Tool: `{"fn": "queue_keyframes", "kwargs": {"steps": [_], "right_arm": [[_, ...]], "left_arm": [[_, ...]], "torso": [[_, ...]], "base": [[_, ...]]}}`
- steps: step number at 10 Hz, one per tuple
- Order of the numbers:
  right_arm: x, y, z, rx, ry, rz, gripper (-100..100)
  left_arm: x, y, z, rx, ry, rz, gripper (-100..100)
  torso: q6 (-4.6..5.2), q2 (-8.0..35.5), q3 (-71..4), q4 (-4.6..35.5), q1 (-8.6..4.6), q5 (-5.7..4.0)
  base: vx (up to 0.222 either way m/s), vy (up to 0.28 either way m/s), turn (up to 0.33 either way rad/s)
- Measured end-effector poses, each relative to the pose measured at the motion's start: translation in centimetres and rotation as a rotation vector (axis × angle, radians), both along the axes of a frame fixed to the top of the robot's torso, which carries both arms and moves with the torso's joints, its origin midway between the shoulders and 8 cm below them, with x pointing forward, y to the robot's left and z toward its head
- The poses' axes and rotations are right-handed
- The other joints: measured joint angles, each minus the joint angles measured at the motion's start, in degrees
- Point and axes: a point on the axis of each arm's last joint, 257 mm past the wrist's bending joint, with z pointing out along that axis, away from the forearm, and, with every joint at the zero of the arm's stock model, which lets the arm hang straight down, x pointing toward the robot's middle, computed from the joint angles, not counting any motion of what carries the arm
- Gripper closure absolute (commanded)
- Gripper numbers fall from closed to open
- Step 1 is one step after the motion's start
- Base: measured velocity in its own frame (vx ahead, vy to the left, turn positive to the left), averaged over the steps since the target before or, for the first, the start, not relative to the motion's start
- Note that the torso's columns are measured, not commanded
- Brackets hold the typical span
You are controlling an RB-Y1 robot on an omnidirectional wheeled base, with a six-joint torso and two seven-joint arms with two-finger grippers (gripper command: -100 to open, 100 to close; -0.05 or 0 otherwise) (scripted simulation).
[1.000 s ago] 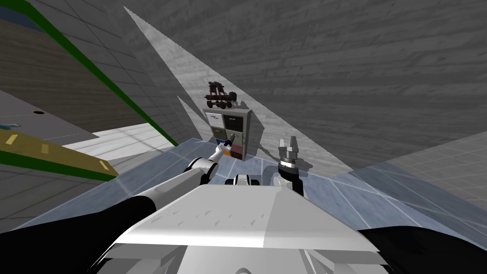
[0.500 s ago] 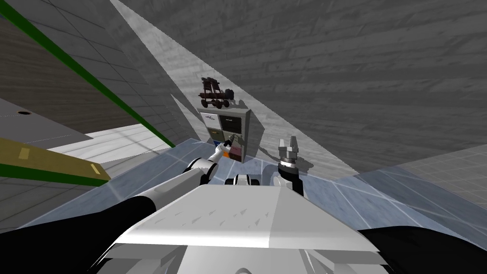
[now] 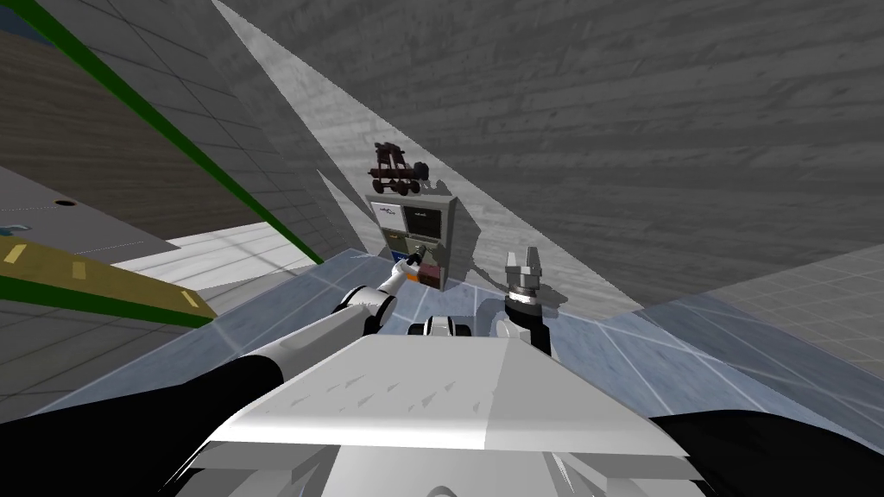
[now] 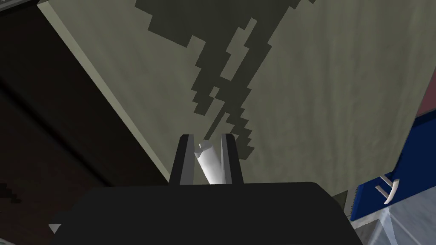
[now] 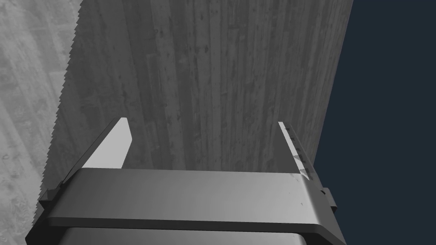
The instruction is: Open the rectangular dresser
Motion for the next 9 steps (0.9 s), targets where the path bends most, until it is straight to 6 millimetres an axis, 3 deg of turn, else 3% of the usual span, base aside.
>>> {"fn": "queue_keyframes", "kwargs": {"steps": [4, 5, 9], "right_arm": [[0.0, 0.0, 0.0, 0.0, 0.0, 0.0, 0], [0.0, 0.0, 0.0, 0.0, 0.0, 0.0, 0], [0.0, 0.0, 0.0, 0.0, 0.0, 0.0, 0]], "left_arm": [[-0.2, -0.6, -0.2, -0.001, 0.007, -0.006, 100], [-0.1, -0.8, -0.1, -0.001, 0.005, -0.008, -100], [1.2, -2.0, 2.4, -0.001, 0.01, -0.009, -100]], "torso": [[0.0, -0.08, -0.06, -0.08, 0.0, 0.01], [0.01, -0.02, -0.01, -0.07, 0.01, 0.02], [0.08, -0.47, -0.29, -0.14, -0.12, -0.02]], "base": [[-0.144, 0.05, 0.015], [-0.132, 0.051, -0.001], [-0.015, 0.022, -0.007]]}}
